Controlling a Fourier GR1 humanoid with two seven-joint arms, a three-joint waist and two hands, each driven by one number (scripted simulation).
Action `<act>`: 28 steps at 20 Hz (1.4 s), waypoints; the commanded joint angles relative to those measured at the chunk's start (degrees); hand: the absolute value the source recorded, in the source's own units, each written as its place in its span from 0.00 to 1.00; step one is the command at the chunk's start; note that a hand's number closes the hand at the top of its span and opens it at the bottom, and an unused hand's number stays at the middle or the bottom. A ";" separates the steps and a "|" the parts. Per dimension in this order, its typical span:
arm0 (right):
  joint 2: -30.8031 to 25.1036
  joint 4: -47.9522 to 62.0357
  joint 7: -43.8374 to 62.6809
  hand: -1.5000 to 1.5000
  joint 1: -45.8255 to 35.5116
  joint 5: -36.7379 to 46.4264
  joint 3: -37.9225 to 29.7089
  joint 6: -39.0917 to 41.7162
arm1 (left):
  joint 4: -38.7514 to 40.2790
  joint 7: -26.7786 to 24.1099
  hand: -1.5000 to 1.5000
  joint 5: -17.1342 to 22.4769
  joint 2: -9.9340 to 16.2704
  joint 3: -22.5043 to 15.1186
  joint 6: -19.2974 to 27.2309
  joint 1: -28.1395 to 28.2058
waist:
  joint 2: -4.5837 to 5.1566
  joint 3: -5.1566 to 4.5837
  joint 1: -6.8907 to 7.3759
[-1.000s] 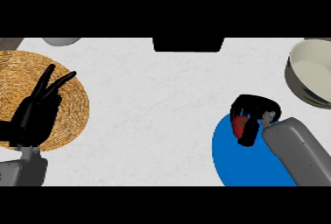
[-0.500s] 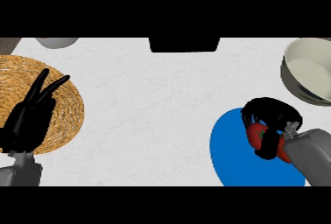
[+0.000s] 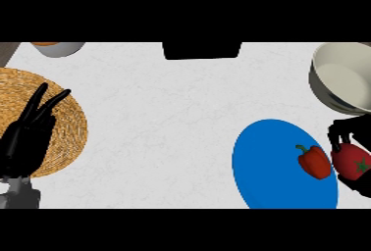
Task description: Pick the tomato from the plate and place it in the bowl
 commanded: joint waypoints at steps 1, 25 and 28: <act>-3.49 -5.66 -0.37 1.00 4.11 -4.20 -11.09 -2.57 | -0.48 0.89 0.50 0.70 0.55 1.07 -0.03 0.26 | -0.04 -0.06 0.03; -5.40 41.00 -6.58 1.00 -26.25 -4.20 -27.70 -7.05 | -0.40 2.04 0.50 -2.60 -2.66 -3.12 0.30 -5.58 | 1.12 0.05 4.60; -1.83 48.16 -8.58 1.00 -32.38 -1.25 -24.77 -11.28 | 6.68 -0.87 0.50 -3.07 -2.82 -2.33 -0.89 -7.92 | 1.35 0.01 4.49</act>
